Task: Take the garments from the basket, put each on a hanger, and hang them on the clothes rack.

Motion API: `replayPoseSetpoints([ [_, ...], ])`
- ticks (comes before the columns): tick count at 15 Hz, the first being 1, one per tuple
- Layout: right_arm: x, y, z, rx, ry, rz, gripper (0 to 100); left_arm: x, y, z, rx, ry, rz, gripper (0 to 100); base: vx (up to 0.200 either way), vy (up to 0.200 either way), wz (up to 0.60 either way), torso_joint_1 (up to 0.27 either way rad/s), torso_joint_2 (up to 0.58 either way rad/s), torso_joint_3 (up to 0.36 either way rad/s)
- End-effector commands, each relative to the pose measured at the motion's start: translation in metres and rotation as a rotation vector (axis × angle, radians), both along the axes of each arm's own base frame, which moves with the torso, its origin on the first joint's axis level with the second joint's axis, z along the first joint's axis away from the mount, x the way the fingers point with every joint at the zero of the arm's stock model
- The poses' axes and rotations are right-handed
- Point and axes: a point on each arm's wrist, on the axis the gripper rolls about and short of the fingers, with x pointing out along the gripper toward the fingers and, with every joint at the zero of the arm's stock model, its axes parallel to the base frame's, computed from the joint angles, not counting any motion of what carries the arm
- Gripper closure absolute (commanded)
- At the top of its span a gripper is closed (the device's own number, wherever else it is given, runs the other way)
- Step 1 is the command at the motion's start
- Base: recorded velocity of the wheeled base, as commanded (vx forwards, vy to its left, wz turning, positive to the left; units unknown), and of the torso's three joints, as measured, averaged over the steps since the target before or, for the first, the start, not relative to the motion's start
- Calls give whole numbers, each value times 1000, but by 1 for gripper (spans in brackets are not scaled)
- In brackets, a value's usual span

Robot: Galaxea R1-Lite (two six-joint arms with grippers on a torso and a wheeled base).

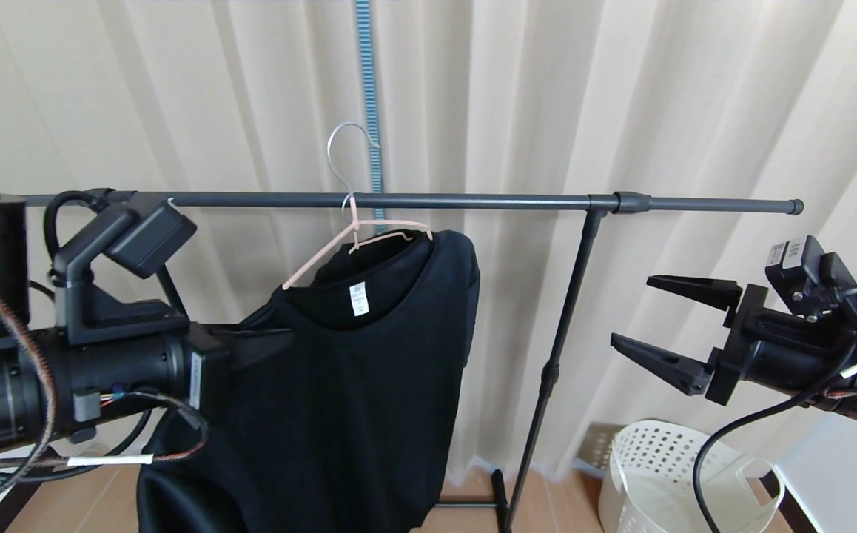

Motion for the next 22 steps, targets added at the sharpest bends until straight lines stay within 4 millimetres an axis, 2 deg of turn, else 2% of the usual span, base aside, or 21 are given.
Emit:
replayPoseSetpoints([
  [1, 0, 0, 1, 0, -4, 0, 0, 24, -18, -7, 25, 46, -3, 100, 0, 0, 0, 0, 0, 0],
  [7, -1, 0, 1, 0, -5, -2, 0, 65, -40, -19, -24, 149, 52, 100, 0, 0, 0, 0, 0, 0],
  [22, -1, 0, 2, 0, -8, -2, 0, 120, -69, -42, 0, 190, 57, 100, 0, 0, 0, 0, 0, 0],
])
